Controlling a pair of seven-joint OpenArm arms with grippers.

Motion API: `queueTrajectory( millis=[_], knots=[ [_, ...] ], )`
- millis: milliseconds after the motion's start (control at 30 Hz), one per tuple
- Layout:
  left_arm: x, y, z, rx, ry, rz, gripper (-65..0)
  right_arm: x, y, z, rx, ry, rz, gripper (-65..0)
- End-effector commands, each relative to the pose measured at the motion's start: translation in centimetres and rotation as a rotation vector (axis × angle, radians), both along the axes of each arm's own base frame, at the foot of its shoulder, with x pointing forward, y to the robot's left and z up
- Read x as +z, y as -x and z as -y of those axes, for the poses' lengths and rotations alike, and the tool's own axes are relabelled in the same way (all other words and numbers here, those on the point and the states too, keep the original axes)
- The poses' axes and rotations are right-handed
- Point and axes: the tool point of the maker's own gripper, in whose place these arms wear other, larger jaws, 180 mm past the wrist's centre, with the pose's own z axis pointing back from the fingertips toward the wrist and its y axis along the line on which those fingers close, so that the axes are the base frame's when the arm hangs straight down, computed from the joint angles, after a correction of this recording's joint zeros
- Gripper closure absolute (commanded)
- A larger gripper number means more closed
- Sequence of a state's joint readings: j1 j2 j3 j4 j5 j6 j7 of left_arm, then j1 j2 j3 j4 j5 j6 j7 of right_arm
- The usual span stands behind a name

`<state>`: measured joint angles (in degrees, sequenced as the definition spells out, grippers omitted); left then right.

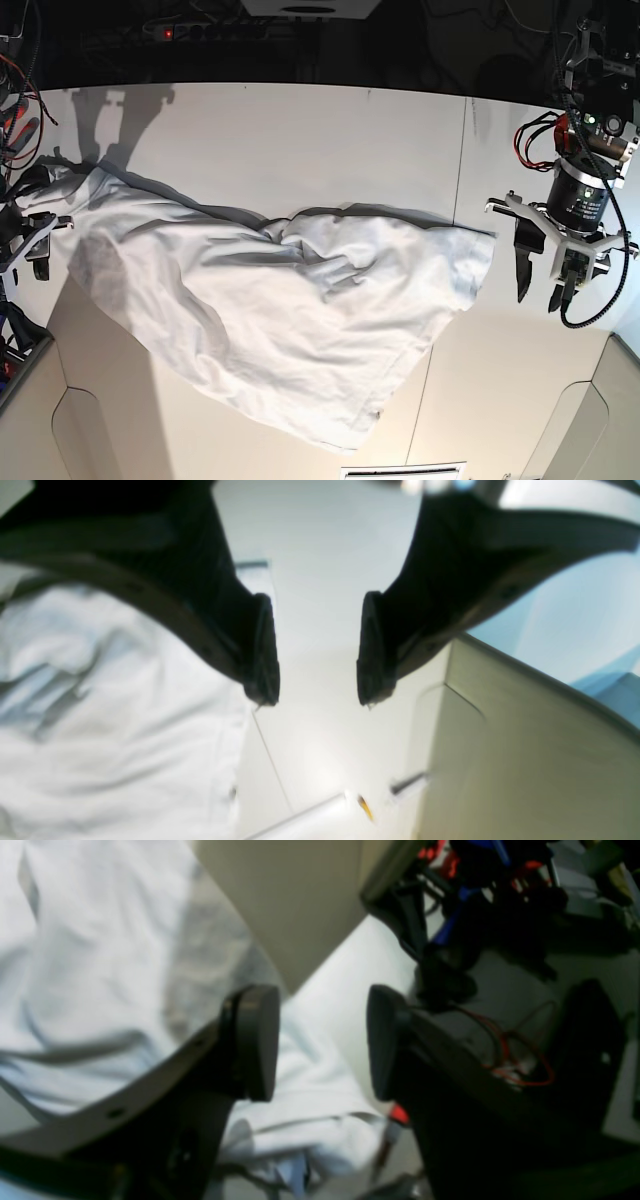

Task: Layout the t-shirt on the table in an organized manner, then fold the t-shirt properly
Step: 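Drag the grasped collar with the right gripper away from the shirt, then reach both grippers into the shirt and grasp the hem edges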

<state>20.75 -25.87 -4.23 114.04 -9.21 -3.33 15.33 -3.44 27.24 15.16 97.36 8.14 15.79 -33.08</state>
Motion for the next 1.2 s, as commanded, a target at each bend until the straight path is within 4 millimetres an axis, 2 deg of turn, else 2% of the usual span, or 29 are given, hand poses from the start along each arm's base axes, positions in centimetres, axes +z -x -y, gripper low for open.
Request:
queueTrajectory(
  millis=[0,100,200,300,467,600,667,767,867,900,933,1067,1167],
  knots=[
    [1.0,-0.9,-0.5,0.002,0.003,0.040,-29.2,2.2,-1.5,-0.4,0.009,-0.026,0.083,-28.4],
    [0.0,-2.6,-1.6,0.030,0.046,0.025,-29.2,3.1,-3.2,-4.0,0.041,-0.200,0.150,-28.4],
    [-0.3,-4.4,-2.5,0.050,0.090,0.018,-29.2,4.0,-4.7,-8.7,0.109,-0.356,0.205,-28.2],
    [0.0,-6.5,-3.2,0.064,0.145,0.016,-29.1,4.1,-5.9,-13.8,0.178,-0.432,0.218,-28.2],
    [2.6,-10.2,-4.3,0.091,0.237,0.085,-29.1,2.1,-7.5,-22.5,0.331,-0.390,0.160,-28.2],
    [3.9,-12.6,-5.4,0.118,0.294,0.110,-29.0,-0.5,-9.2,-27.5,0.392,-0.328,0.107,-28.1],
    [4.1,-13.6,-6.2,0.138,0.314,0.113,-29.0,-1.7,-10.3,-29.1,0.394,-0.306,0.080,-26.7],
    [3.9,-14.9,-7.3,0.168,0.353,0.101,-29.0,-3.0,-11.7,-31.2,0.397,-0.308,0.033,-19.9],
    [3.4,-15.9,-7.3,0.145,0.398,0.071,-29.0,-4.6,-12.0,-33.1,0.407,-0.342,-0.038,-7.2],
    [3.1,-16.2,-7.2,0.138,0.415,0.061,-29.0,-5.2,-11.7,-33.8,0.415,-0.361,-0.064,-1.9],
    [2.8,-16.4,-7.3,0.138,0.431,0.049,-29.0,-5.8,-11.3,-34.4,0.424,-0.383,-0.090,0.0],
    [1.5,-17.5,-7.9,0.163,0.497,0.015,-29.0,-8.8,-8.7,-35.6,0.465,-0.399,-0.246,0.0],
    [0.6,-18.4,-7.8,0.169,0.550,-0.011,-29.0,-10.3,-6.9,-36.0,0.489,-0.375,-0.341,0.0]
  ],
)
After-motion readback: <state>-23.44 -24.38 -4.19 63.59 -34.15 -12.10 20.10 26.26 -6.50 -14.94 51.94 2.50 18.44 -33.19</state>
